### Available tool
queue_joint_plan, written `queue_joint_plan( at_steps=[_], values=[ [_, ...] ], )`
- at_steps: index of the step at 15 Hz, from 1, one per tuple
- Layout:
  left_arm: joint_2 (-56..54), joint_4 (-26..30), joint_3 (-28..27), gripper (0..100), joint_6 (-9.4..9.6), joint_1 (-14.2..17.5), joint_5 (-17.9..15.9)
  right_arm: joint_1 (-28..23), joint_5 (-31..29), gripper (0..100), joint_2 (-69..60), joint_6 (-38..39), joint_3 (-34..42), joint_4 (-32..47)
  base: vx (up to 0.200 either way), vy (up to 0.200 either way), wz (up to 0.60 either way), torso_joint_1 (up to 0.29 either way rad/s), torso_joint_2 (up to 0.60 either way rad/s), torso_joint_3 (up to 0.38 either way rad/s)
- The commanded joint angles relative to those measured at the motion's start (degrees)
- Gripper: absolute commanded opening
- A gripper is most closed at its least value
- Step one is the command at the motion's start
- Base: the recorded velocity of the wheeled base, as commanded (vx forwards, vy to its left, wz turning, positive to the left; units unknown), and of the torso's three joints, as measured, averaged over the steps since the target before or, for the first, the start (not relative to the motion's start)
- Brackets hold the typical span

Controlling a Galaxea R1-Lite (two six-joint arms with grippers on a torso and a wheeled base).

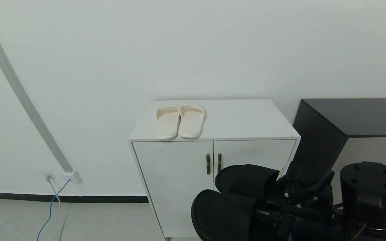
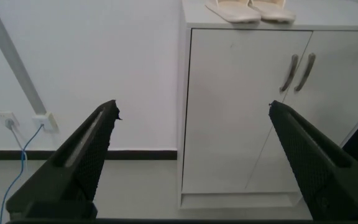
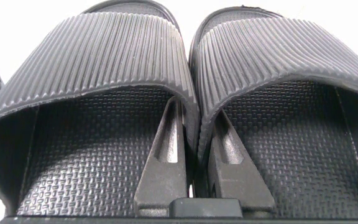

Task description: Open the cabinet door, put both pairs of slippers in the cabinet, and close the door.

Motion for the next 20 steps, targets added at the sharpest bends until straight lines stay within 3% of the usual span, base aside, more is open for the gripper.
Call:
queue_joint_plan(
  at_steps=[1, 20],
  values=[
    [0.0, 0.0, 0.0, 100, -0.02, 0.0, 0.0, 0.1, 0.0, 0, 0.2, 0.0, 0.0, 0.0, 0.0, 0.0, 0.0, -0.227, 0.56, 0.315],
    [0.6, 0.3, -0.1, 100, 0.68, -0.1, -1.2, 0.1, -0.2, 0, 2.0, -0.5, 1.0, -2.2, 0.0, 0.0, 0.0, -0.174, 0.5, 0.329]
  ],
)
